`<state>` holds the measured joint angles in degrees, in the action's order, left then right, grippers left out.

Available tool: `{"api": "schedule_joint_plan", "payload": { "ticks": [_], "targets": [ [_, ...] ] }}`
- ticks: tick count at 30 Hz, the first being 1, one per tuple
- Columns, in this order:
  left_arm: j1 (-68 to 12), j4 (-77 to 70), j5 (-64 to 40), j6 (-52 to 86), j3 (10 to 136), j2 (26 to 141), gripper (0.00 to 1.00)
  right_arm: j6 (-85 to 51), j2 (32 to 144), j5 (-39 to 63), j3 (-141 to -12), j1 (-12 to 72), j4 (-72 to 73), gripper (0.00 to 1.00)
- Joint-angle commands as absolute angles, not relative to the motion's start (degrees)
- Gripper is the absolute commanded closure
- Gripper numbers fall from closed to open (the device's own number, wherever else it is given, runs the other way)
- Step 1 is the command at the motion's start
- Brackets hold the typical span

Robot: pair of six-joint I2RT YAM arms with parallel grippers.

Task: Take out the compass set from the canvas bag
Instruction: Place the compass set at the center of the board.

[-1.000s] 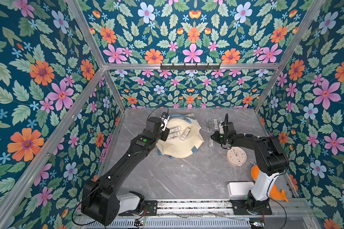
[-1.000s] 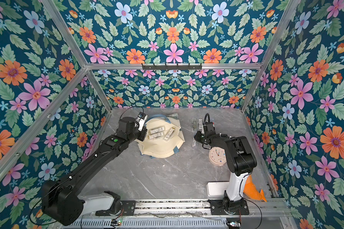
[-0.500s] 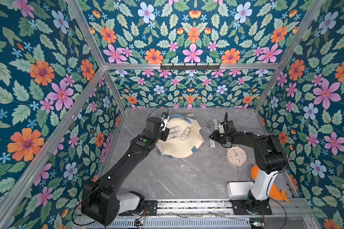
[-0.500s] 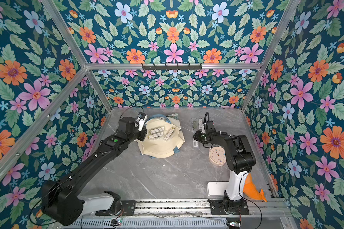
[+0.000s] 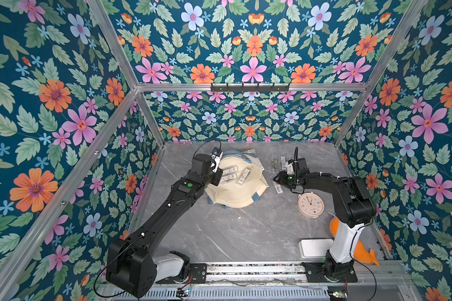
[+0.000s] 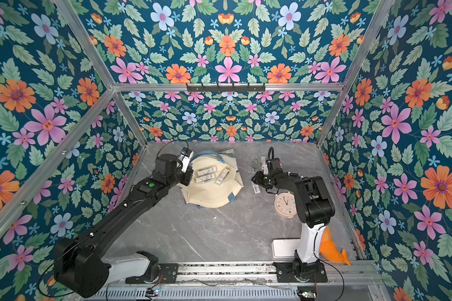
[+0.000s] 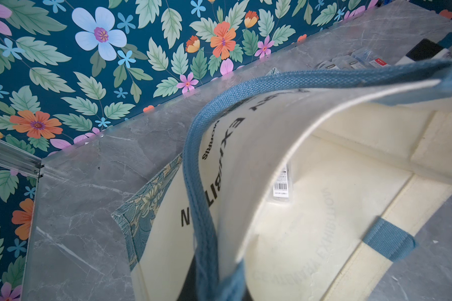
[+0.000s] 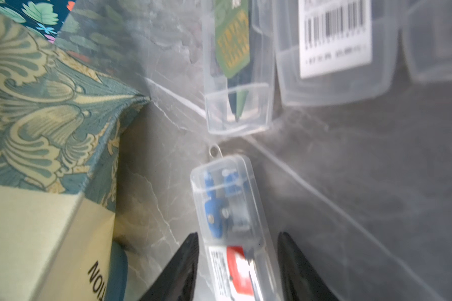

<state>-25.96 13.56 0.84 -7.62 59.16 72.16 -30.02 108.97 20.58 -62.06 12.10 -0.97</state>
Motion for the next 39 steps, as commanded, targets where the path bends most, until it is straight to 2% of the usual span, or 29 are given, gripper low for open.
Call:
{"api": "schedule_joint_plan", "payload": {
  "ticks": [1,10,16,27,39],
  "targets": [
    [-26.0,11.1,0.1,-7.3,59.2,71.9,1.00,-29.0,107.8,17.4,-61.5,12.9,-9.4,0.42],
    [-26.0,11.1,0.0,-7.3,59.1,71.7,1.00,-24.6,107.8,7.2,-62.9,18.1,-16.8,0.39],
    [-26.0,11.2,-0.2,-7.3,59.2,71.7,1.00,-23.9,109.8,-0.3,-65.8,21.3,-21.7,0.44],
    [-26.0,11.4,-0.1,-7.3,59.1,71.1,1.00,-28.7,110.7,-1.5,-67.1,22.3,-23.3,0.56],
    [-26.1,11.5,-0.2,-7.4,59.0,71.2,1.00,-27.2,111.4,-1.5,-68.9,22.4,-24.1,0.55]
  ]
}}
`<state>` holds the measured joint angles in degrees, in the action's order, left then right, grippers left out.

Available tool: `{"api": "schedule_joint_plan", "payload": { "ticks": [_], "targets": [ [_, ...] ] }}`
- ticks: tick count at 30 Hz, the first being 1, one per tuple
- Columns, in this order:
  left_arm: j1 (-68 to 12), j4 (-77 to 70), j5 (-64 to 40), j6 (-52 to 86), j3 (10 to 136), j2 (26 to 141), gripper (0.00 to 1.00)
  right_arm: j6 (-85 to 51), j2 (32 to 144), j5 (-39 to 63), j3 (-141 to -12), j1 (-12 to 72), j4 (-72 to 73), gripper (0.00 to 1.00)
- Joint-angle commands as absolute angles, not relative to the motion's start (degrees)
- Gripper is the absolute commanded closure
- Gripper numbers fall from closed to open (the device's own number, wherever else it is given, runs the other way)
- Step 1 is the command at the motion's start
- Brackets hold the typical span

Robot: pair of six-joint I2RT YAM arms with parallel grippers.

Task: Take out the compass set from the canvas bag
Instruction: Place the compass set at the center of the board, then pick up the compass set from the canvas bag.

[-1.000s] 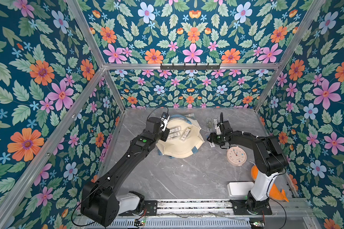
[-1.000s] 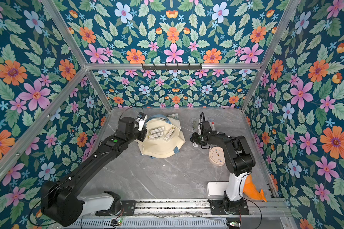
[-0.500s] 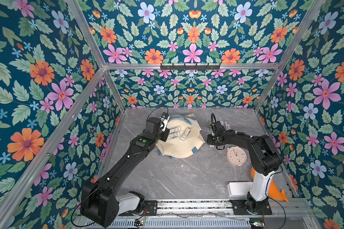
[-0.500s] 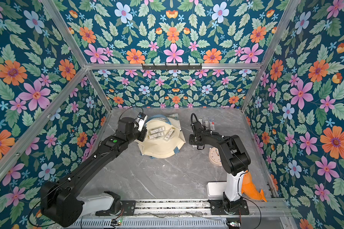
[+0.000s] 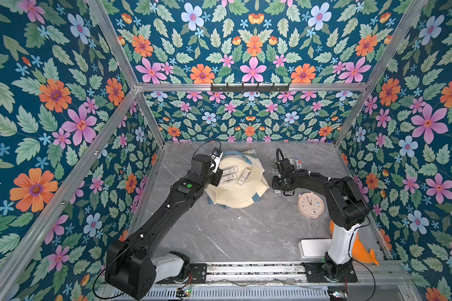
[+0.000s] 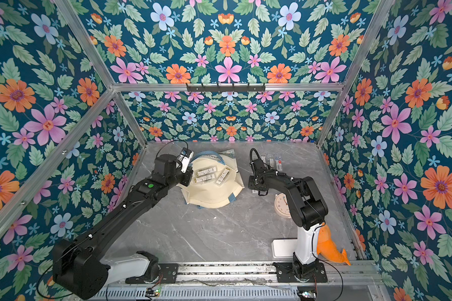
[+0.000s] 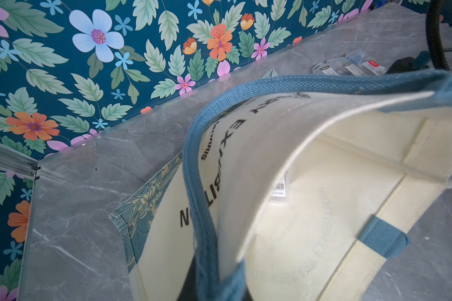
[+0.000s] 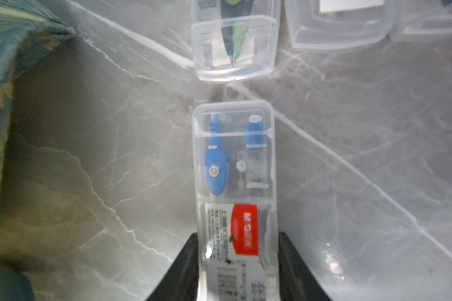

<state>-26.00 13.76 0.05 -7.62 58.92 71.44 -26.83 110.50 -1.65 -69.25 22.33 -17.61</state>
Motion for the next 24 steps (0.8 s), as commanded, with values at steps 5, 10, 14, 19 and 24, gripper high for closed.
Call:
{"api": "schedule_joint_plan", "payload": {
  "ticks": [5,10,14,19,24],
  "targets": [
    [-26.1,11.5,-0.3,-7.4,59.1,71.5,1.00,-26.6,110.7,-1.7,-69.5,22.7,-24.7,0.49],
    [-26.1,11.5,-0.2,-7.3,59.2,71.5,1.00,-26.1,109.6,-2.3,-70.7,22.8,-26.0,0.45],
    [-26.1,11.7,0.0,-7.3,59.3,71.5,1.00,-25.6,105.5,-3.1,-71.0,23.1,-28.4,0.44],
    [-26.2,12.4,0.4,-7.0,59.8,71.6,1.00,-25.4,96.5,-3.2,-70.1,25.2,-31.3,0.44],
    [-26.4,13.4,2.0,-6.9,60.9,71.4,1.00,-22.9,85.1,0.2,-67.5,28.2,-31.0,0.42]
  ]
}}
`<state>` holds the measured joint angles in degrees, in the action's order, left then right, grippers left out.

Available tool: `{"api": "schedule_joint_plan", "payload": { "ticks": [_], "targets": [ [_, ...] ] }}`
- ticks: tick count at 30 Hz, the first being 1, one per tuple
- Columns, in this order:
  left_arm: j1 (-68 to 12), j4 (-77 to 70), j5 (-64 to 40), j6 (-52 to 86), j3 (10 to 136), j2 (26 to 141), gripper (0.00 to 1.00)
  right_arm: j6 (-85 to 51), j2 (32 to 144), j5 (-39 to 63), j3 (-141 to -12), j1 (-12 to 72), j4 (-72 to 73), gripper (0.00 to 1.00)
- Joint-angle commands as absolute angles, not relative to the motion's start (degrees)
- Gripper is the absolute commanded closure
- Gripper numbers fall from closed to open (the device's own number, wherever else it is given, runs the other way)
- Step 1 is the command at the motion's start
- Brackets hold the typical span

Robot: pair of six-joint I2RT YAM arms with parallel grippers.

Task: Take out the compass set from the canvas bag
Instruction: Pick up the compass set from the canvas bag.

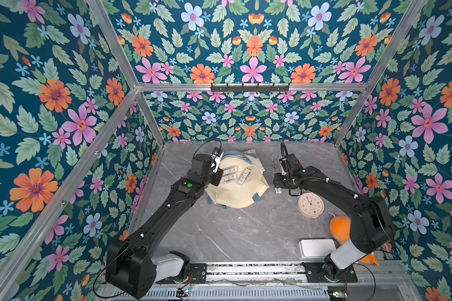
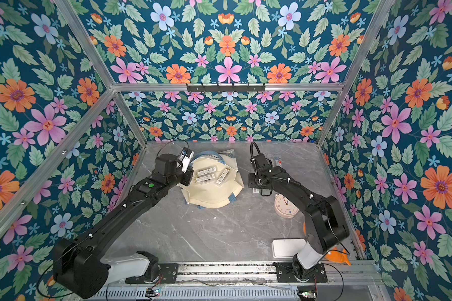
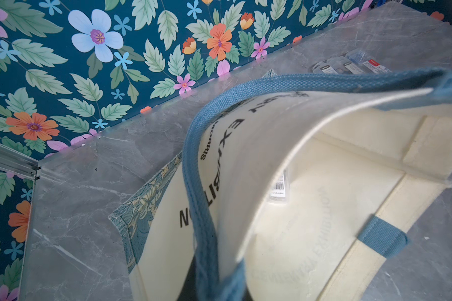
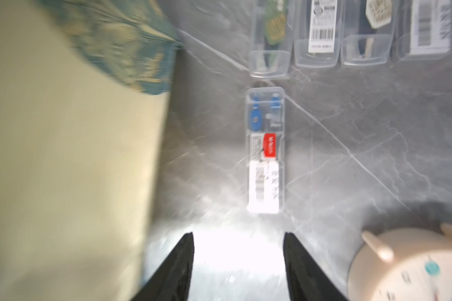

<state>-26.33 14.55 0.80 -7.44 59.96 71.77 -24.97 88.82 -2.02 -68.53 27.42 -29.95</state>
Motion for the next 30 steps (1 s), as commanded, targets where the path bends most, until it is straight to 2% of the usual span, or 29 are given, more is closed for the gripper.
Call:
{"api": "schedule_joint_plan", "payload": {
  "ticks": [1,6,12,15,20,22,24,26,30],
  "targets": [
    [-26.4,13.7,2.2,-6.7,61.2,71.3,1.00,-22.1,83.0,1.5,-66.7,28.8,-30.0,0.41],
    [-26.4,14.9,3.2,-6.3,61.4,70.8,1.00,-19.3,76.7,3.4,-65.1,34.0,-22.3,0.38],
    [-26.4,16.1,3.3,-5.5,61.6,70.0,1.00,-17.3,85.5,5.2,-70.0,38.3,-18.9,0.30],
    [-26.4,17.0,3.7,-5.5,61.5,69.4,1.00,-17.0,89.0,4.8,-71.3,38.6,-16.7,0.29],
    [-26.5,18.9,4.1,-6.4,60.9,69.6,0.99,-15.0,94.5,2.2,-74.8,37.0,-16.0,0.43],
    [-26.5,20.0,5.1,-7.5,61.2,70.1,0.80,-14.7,96.8,2.8,-75.8,36.5,-15.5,0.48],
    [-26.6,20.8,6.8,-9.0,62.1,70.9,0.63,-14.5,97.7,3.7,-76.5,35.7,-14.5,0.59],
    [-26.9,20.9,8.3,-10.2,63.3,71.6,0.54,-14.4,98.5,4.6,-77.2,34.9,-13.7,0.67],
    [-27.7,20.1,10.0,-11.6,66.8,74.5,0.46,-14.1,100.7,5.8,-79.7,34.1,-13.3,0.69]
  ]
}}
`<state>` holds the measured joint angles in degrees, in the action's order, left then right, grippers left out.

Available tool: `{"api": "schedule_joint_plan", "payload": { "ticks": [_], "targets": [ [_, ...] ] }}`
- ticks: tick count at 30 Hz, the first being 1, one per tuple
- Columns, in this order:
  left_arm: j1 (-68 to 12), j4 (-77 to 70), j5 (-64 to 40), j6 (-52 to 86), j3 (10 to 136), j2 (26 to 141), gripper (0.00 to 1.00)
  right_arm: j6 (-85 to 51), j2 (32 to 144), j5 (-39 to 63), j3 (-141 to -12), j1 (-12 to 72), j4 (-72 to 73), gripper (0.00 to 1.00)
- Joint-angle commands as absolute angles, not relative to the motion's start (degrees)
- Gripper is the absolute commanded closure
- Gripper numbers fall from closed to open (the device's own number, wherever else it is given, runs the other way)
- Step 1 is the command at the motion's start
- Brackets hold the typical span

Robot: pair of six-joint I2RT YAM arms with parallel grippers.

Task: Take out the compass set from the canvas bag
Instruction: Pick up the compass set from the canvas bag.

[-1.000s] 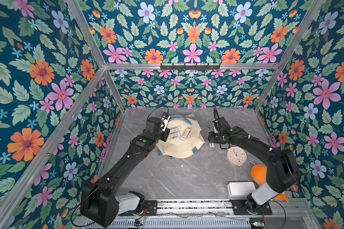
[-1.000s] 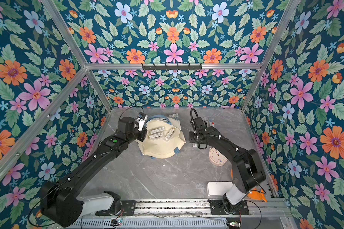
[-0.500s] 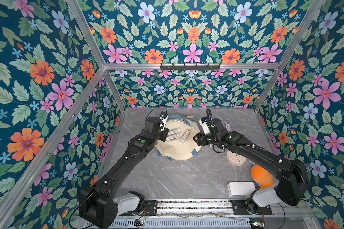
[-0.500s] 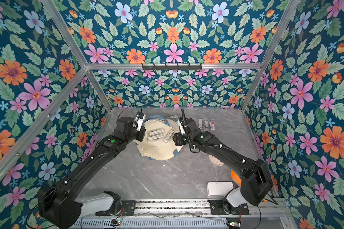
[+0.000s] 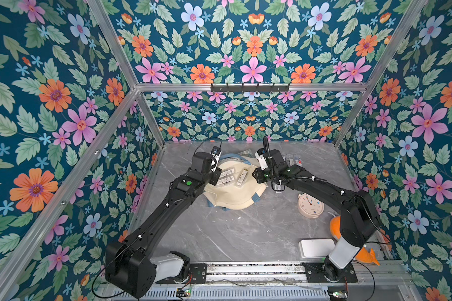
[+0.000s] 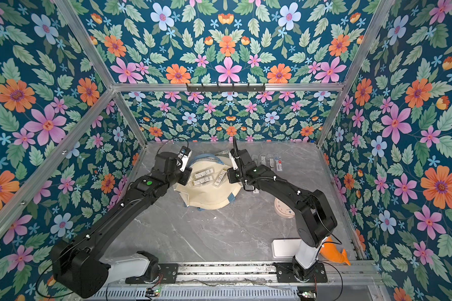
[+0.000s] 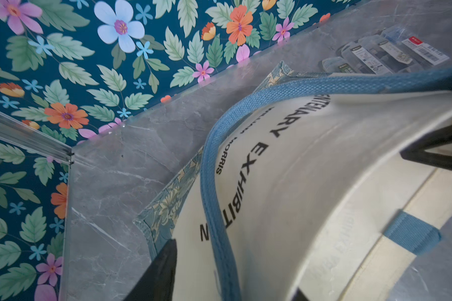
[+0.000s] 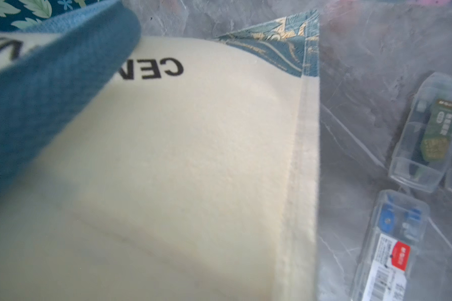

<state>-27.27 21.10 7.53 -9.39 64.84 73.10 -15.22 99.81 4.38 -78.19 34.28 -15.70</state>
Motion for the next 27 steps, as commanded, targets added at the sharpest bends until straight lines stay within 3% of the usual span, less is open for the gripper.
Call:
{"api": "schedule_joint_plan", "payload": {
  "ticks": [1,9,15,20,24,27],
  "targets": [
    [-27.9,19.8,10.3,-11.9,67.7,75.3,0.44,-14.0,101.3,6.1,-80.2,34.0,-13.4,0.69],
    [-29.5,18.9,11.2,-14.5,72.4,80.2,0.47,-13.1,105.9,8.8,-85.2,32.5,-15.4,0.70],
    [-29.5,19.0,10.7,-14.3,72.6,81.2,0.77,-12.6,107.5,9.3,-87.8,31.4,-16.9,0.66],
    [-29.5,18.8,11.8,-13.5,72.7,81.0,0.96,-12.7,104.6,9.3,-88.8,31.1,-20.2,0.60],
    [-29.5,18.4,11.6,-11.9,73.0,80.9,1.00,-20.2,96.9,16.3,-84.7,32.1,-20.7,0.55],
    [-29.5,17.5,11.1,-10.8,72.7,80.6,1.00,-22.7,90.4,12.8,-79.4,37.7,-16.7,0.53]
  ]
}}
